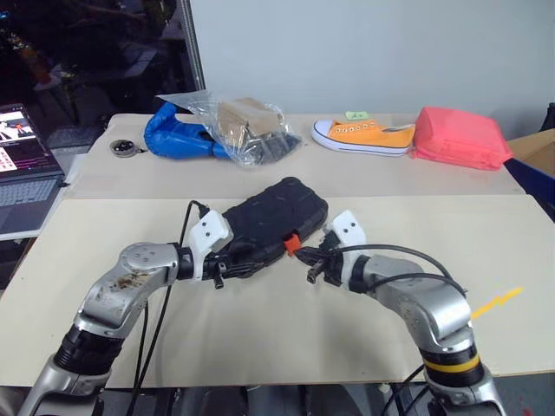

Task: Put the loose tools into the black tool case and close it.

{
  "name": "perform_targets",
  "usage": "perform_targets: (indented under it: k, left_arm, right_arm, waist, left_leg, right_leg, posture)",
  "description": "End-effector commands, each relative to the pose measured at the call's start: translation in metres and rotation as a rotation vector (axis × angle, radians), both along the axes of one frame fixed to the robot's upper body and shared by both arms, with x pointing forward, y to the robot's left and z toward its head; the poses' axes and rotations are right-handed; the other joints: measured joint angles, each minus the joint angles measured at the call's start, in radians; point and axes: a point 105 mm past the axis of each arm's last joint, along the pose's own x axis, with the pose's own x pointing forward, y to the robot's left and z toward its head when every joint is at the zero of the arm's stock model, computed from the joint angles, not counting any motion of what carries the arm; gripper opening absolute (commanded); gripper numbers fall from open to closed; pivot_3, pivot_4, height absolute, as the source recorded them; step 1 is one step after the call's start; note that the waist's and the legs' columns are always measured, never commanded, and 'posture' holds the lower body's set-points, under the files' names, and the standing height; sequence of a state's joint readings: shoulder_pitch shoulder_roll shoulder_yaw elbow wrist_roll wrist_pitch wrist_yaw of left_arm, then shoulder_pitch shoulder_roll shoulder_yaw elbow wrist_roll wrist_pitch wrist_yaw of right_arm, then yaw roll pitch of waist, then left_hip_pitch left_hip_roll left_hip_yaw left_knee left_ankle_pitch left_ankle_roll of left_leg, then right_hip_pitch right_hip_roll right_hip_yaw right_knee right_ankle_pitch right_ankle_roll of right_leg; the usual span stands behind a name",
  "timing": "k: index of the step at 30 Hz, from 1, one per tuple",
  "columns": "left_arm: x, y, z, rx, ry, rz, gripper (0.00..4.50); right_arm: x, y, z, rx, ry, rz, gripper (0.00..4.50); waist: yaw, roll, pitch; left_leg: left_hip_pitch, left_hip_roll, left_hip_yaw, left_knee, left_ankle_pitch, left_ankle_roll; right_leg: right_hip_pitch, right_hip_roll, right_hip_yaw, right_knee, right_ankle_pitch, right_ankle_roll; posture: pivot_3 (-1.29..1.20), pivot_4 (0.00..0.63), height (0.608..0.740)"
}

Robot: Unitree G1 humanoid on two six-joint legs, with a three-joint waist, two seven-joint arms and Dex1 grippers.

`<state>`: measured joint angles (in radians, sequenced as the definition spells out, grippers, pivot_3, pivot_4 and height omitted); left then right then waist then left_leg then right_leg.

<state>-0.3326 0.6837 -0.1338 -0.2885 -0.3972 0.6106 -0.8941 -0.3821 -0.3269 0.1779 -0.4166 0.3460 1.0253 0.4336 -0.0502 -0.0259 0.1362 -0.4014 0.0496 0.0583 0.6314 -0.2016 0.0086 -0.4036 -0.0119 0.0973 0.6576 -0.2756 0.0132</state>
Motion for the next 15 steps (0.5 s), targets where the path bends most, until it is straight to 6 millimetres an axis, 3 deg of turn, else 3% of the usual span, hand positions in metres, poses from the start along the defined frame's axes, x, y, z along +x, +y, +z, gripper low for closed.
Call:
perform_targets:
  k: [1,5,11,15]
  left_arm:
    - [-0.002,0.003,-0.01,0.015,0.037,0.014,2.4]
    - [-0.002,0.003,-0.01,0.015,0.038,0.015,2.4]
    - [-0.003,0.004,-0.01,0.013,0.041,0.021,2.4]
    - [-0.005,0.004,-0.012,0.017,0.047,0.02,2.4]
  right_arm:
    - [0.018,0.011,0.008,0.002,-0.083,-0.017,0.04]
    - [0.019,0.012,0.008,0.007,-0.104,-0.006,0.04]
    - [-0.002,0.001,0.023,0.116,-0.123,0.053,0.04]
    - [0.006,-0.001,0.034,0.213,-0.174,-0.001,0.04]
  waist:
    - [0.0,0.0,0.0]
    - [-0.009,0.0,0.0]
    - [-0.005,0.0,0.0]
    - [-0.008,0.0,0.0]
  left_leg:
    - [0.0,0.0,0.0,0.0,0.0,0.0]
    - [0.001,0.0,0.0,0.0,0.0,0.0]
    - [-0.002,0.0,0.0,-0.001,0.0,0.0]
    - [-0.002,0.0,0.0,-0.001,0.0,0.0]
  right_leg:
    - [0.0,0.0,0.0,0.0,0.0,0.0]
    - [0.0,0.001,0.0,0.0,0.0,0.0]
    - [0.0,0.0,0.0,-0.001,0.0,-0.001]
    - [-0.001,0.0,0.0,-0.001,0.0,-0.001]
  posture:
    - [0.0,0.15,0.74]
    - [0.0,0.15,0.74]
    - [0.0,0.15,0.74]
    - [0.0,0.15,0.74]
